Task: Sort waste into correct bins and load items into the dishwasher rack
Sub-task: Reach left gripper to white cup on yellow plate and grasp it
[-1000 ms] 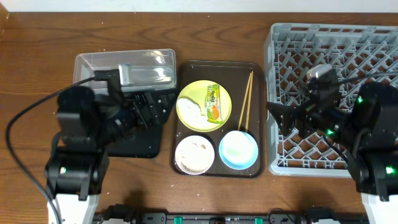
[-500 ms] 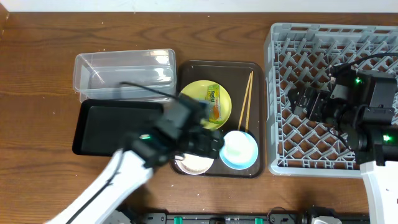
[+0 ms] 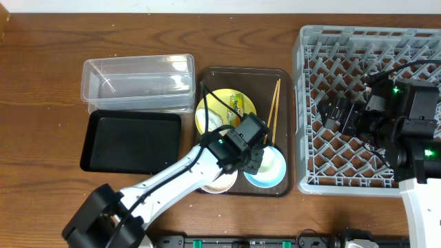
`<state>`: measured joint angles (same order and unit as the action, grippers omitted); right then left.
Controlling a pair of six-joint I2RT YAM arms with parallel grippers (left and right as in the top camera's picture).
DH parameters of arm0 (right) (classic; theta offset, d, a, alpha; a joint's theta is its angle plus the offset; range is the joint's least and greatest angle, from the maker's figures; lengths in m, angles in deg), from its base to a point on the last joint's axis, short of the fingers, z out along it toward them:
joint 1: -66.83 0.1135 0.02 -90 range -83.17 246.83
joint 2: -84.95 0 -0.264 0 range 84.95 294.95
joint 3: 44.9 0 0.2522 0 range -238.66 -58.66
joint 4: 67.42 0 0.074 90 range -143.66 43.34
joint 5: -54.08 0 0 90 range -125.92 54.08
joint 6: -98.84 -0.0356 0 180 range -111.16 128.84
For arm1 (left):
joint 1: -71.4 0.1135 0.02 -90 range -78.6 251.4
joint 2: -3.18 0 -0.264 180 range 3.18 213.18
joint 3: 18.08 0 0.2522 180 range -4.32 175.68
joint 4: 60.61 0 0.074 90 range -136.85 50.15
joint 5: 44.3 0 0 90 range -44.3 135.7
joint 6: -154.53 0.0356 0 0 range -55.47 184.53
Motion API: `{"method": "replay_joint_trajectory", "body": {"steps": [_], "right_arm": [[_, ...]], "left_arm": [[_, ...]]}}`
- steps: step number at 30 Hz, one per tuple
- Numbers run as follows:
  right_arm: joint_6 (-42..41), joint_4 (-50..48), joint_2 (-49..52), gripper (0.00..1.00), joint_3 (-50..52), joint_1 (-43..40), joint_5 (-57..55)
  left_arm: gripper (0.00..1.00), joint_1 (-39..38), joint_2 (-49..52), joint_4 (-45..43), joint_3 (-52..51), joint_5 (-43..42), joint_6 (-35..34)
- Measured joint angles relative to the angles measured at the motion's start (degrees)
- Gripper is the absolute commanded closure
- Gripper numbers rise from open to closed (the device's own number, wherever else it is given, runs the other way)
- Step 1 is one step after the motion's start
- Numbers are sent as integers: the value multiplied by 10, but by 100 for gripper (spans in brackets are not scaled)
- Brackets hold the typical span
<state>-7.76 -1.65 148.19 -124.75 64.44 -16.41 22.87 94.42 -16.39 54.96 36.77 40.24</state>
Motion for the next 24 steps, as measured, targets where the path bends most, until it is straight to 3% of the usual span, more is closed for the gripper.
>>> {"method": "replay_joint_trajectory", "body": {"steps": [4,10,14,19,24], "right_arm": [[0,0,0,1,0,0,0],[0,0,0,1,0,0,0],[1,-1,0,1,0,0,4],[64,-63,0,8,0,-1,122],[122,-183,0,6,-2,12,332]], "left_arm": [[94,0,6,0,0,2,2],[94,8,-21,55,28,-8,3],[94,61,-88,73,75,-57,3],[94,216,-180,62,108,-201,3],[94,374,-197,35,108,-443,3]]}}
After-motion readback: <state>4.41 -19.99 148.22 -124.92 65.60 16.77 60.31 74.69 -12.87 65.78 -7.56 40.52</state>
